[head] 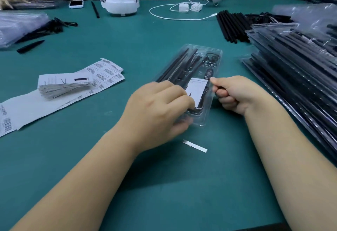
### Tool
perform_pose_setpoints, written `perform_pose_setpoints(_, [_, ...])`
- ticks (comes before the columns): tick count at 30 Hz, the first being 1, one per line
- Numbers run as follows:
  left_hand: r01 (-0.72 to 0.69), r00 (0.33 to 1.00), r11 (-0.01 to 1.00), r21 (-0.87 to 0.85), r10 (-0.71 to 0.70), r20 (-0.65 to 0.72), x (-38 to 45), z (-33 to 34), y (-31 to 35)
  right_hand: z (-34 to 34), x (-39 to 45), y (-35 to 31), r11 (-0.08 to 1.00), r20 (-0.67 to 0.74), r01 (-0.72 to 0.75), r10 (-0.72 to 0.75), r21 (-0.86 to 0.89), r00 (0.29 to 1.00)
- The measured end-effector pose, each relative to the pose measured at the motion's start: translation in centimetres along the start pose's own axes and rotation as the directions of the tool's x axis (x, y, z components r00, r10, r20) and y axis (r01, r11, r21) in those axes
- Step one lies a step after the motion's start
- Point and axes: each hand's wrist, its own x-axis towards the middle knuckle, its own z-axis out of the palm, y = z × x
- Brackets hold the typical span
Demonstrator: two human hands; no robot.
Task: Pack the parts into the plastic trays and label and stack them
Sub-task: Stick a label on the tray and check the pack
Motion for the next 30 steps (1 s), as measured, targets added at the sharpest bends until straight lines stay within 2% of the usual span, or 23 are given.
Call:
perform_pose_setpoints(3, [-0.042,0.995,0.999,0.008,0.043,-0.085,-0.2,-0.1,-0.6,-0.4,-0.1,0.0,0.995,0.025,-0.012,0.01,0.096,1.0])
perform_pose_setpoints(9, [-0.09,0.976,0.996,-0.007,0.087,-0.2,-0.1,0.6,-0.1,-0.7,-0.3,-0.1,0.989,0.041,-0.008,0.002,0.145,0.999])
perform_pose_setpoints(17, [-0.071,0.979,0.997,0.012,0.072,-0.189,-0.2,0.6,0.3,-0.9,-0.3,-0.1,0.992,0.044,0.015,-0.021,0.122,0.999])
perform_pose_setpoints(21, [-0.038,0.967,0.998,0.042,0.047,-0.25,-0.1,0.3,1.1,-0.9,-0.6,-0.3,0.99,0.052,0.04,-0.048,0.135,0.998])
perform_pose_setpoints(26, [-0.012,0.957,0.997,0.077,0.034,-0.288,0.1,0.3,2.0,-0.2,-0.8,-0.7,1.0,-0.012,0.028,-0.028,0.008,1.0])
perform_pose_setpoints(30, [0.023,0.953,0.998,0.054,-0.006,-0.304,0.4,0.8,2.3,0.0,-1.3,-0.7,0.998,0.153,-0.031,0.039,-0.055,0.987])
